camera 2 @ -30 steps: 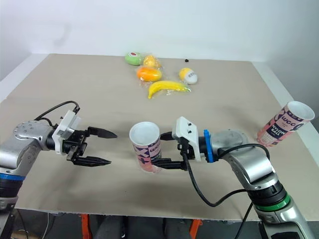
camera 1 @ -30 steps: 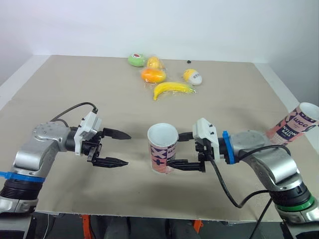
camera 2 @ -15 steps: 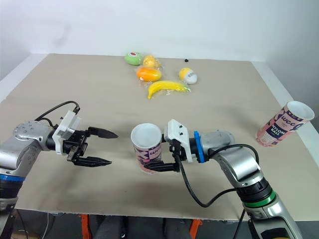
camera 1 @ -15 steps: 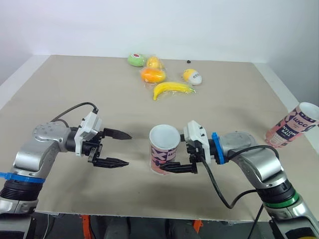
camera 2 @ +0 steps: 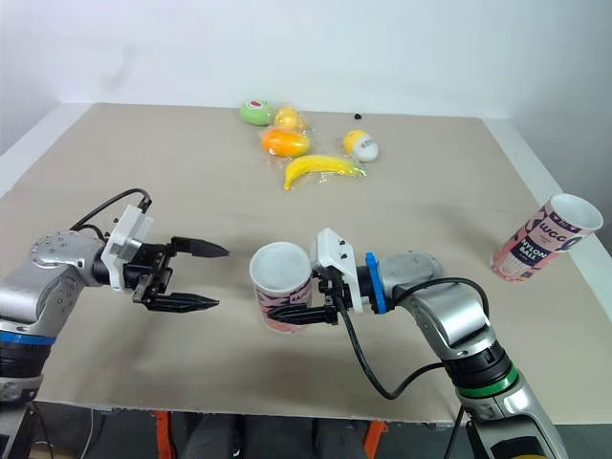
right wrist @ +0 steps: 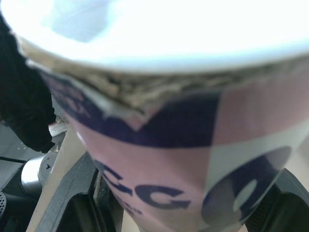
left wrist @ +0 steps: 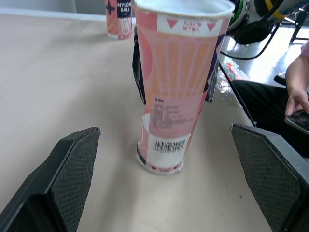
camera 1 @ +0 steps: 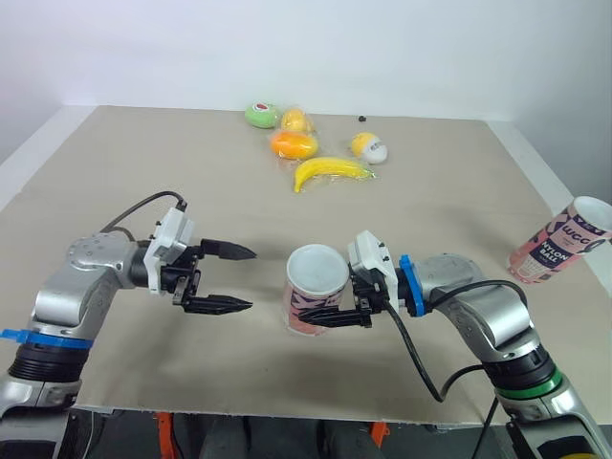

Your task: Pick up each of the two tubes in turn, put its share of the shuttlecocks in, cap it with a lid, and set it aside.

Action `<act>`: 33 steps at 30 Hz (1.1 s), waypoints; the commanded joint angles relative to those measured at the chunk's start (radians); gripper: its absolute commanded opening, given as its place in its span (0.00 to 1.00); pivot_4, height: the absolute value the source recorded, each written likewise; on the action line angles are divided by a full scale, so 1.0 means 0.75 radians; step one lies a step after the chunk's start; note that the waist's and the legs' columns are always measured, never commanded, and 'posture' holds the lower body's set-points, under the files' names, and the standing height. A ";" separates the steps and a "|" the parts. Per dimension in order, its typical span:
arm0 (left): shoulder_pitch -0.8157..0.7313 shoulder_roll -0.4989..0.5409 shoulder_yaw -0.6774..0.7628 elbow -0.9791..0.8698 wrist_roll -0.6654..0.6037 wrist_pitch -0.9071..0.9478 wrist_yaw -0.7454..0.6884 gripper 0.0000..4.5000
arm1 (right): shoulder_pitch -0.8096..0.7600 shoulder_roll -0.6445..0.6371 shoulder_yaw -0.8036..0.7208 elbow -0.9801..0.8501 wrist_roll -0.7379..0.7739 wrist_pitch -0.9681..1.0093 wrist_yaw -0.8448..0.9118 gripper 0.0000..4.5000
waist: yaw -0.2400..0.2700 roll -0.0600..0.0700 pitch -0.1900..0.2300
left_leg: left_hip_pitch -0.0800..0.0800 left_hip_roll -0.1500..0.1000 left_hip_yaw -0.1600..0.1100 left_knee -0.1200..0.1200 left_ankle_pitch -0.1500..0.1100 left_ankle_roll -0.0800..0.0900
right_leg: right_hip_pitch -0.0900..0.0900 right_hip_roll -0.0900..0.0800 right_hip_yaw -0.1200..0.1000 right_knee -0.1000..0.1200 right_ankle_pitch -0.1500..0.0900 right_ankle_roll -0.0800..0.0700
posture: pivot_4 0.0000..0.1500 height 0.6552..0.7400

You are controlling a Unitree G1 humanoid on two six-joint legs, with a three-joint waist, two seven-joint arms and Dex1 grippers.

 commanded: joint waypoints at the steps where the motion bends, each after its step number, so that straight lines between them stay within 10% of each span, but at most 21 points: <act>1: -0.048 -0.019 0.026 -0.004 -0.027 0.000 0.013 1.00 | -0.022 -0.010 -0.072 -0.032 0.045 0.005 -0.011 0.65 | 0.000 0.000 0.000 | 0.000 0.000 0.000 0.000 0.000 0.000 | 0.000 0.000 0.000 0.000 0.000 0.000 | 1.00 0.46; 15: -0.339 -0.342 0.009 0.126 -0.146 0.136 0.128 1.00 | -0.053 -0.264 -0.576 0.399 -0.069 -0.066 -0.302 0.65 | 0.004 0.000 0.001 | -0.004 -0.002 -0.001 0.010 0.000 0.001 | 0.001 0.000 0.000 0.000 0.005 0.003 | 1.00 0.46; 33: -0.383 -0.414 -0.019 0.272 -0.050 0.053 0.124 1.00 | 0.013 -0.185 -0.764 0.687 -0.014 -0.017 -0.479 0.65 | -0.001 0.002 0.001 | -0.004 -0.003 -0.001 0.009 -0.001 0.004 | 0.002 0.000 0.003 0.000 0.007 0.000 | 1.00 0.46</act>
